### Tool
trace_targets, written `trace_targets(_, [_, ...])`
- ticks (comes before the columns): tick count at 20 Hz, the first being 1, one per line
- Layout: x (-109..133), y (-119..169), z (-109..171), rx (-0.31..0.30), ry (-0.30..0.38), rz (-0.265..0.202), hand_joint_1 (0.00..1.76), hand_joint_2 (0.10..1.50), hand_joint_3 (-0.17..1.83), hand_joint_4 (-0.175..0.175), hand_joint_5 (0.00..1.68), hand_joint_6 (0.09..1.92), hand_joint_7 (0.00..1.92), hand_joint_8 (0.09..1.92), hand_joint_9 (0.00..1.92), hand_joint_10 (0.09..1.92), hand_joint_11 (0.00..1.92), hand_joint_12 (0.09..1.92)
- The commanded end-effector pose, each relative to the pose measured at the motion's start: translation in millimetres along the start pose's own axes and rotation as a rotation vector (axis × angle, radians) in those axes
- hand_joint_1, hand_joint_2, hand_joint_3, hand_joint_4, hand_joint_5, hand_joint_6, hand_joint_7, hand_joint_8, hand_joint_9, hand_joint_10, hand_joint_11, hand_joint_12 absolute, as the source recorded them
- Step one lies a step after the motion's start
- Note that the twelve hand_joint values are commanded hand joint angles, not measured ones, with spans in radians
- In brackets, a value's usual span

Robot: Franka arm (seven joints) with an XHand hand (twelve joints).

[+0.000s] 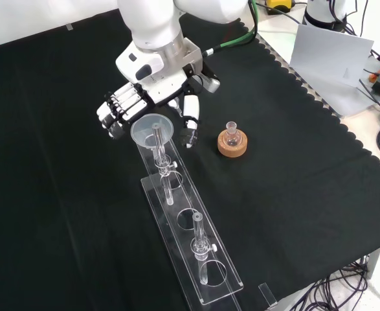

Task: Pick up the funnel from the transparent funnel stand.

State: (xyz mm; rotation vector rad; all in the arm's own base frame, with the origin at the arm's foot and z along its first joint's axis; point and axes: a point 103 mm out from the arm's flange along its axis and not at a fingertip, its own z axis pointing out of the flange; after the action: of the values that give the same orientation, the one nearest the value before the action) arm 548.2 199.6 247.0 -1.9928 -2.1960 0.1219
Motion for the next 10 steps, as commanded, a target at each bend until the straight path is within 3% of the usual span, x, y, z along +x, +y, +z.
trace_targets(1, [-1.6,-0.6,5.7,0.023,-0.012,-0.004,0.43,0.73,0.1,0.026,0.0,0.09,0.0,0.09,0.0,0.09,0.0,0.09])
trace_targets(10, [-5.3,-3.3,13.4,0.061,-0.026,-0.004,0.51,0.76,0.11,0.015,0.0,0.09,0.03,0.09,0.0,0.09,0.0,0.09])
